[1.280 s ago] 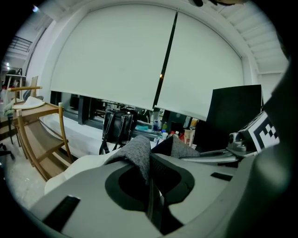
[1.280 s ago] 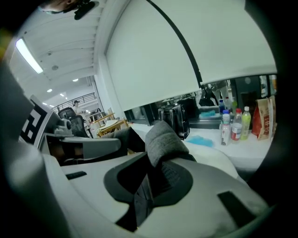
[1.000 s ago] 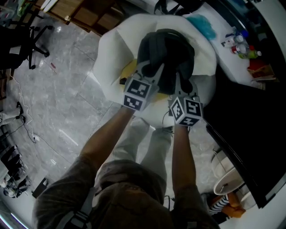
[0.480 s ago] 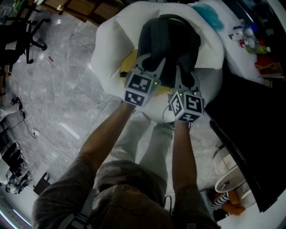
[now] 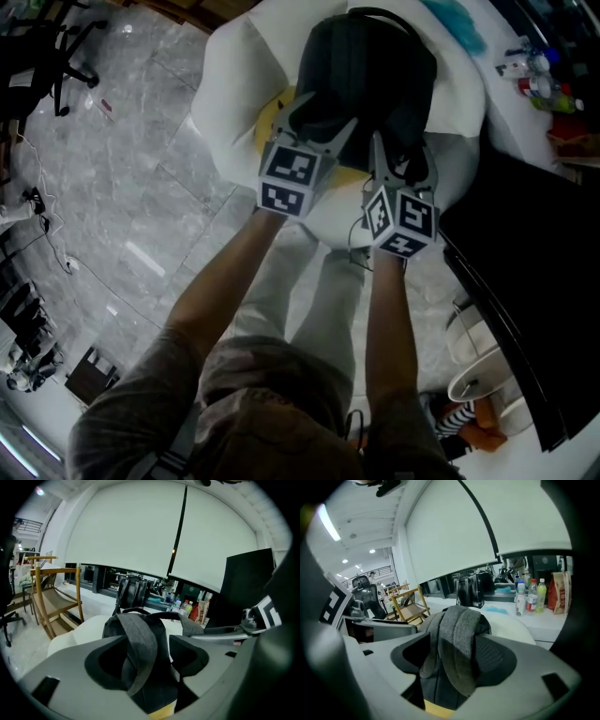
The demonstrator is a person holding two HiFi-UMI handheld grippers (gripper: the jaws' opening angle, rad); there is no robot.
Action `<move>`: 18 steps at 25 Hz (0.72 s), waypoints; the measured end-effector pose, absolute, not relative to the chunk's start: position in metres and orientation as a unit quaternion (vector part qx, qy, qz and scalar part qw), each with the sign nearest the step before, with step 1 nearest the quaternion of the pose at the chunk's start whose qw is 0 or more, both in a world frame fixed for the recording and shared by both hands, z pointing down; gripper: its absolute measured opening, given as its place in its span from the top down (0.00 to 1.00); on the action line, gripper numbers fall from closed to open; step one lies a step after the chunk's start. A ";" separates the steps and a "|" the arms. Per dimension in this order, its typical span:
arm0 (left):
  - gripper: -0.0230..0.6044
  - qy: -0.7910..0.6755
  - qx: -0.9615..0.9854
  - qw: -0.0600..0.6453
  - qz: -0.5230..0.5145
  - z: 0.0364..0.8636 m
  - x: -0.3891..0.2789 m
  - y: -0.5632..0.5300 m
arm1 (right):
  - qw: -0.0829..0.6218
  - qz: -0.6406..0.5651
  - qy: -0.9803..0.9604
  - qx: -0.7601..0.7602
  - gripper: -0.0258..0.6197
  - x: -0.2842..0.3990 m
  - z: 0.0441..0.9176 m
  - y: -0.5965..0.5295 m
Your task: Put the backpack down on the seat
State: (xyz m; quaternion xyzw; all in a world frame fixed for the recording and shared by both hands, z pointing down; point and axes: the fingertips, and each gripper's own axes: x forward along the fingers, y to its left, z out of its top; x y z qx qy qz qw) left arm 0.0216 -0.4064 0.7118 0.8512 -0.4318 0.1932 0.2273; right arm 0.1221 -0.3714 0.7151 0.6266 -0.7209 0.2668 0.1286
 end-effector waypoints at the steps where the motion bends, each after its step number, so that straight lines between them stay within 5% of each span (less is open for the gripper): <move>1: 0.51 -0.433 0.850 0.228 0.194 0.712 0.021 -0.406 | 0.130 0.267 -0.718 0.629 0.50 0.123 0.715 -0.370; 8: 0.51 -0.443 0.845 0.230 0.193 0.710 0.019 -0.397 | 0.131 0.273 -0.722 0.622 0.48 0.116 0.714 -0.358; 18: 0.96 -0.437 0.840 0.254 0.196 0.671 0.027 -0.369 | 0.146 0.293 -0.740 0.588 0.96 0.102 0.683 -0.337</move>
